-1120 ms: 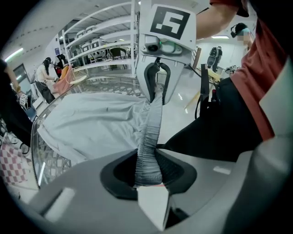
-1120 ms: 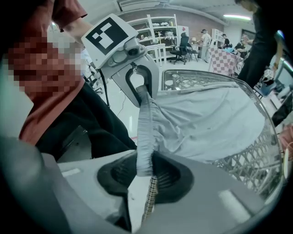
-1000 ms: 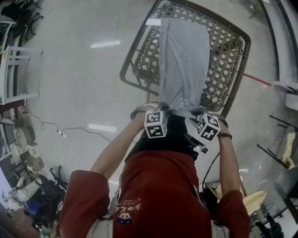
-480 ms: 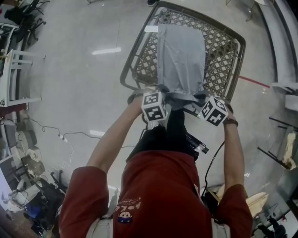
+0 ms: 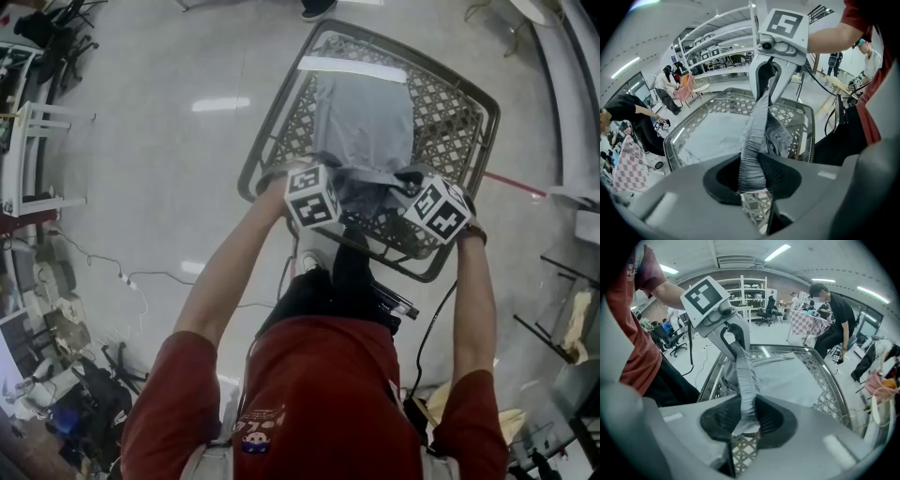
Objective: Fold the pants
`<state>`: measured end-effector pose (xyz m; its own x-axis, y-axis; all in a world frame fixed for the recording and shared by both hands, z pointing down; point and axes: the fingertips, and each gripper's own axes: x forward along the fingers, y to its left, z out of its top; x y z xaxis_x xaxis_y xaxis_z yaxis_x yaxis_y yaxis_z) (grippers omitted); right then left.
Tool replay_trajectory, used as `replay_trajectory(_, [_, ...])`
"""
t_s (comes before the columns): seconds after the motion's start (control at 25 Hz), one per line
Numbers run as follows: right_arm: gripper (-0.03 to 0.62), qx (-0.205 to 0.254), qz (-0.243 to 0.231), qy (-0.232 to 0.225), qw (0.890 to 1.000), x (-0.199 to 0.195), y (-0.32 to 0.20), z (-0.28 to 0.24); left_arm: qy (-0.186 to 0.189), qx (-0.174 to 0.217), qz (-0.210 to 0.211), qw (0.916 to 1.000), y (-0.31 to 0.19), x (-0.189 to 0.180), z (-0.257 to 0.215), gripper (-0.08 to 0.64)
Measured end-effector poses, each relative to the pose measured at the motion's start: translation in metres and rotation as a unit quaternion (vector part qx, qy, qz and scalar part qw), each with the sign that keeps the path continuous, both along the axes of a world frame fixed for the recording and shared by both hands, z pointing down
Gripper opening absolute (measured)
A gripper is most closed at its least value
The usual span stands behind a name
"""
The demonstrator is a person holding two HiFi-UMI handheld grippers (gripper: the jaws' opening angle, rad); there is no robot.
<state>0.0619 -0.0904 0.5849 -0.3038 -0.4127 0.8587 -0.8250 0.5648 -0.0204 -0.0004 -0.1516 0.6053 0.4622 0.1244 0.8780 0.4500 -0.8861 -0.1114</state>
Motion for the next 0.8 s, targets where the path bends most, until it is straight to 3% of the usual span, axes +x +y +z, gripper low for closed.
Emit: replay_trajectory(0.8, [0.089, -0.017, 0.027, -0.056, 0.998, 0.126, -0.155, 0.045, -0.033, 0.004, -0.049, 0.9982, -0.15, 0.122, 0.046, 0.1])
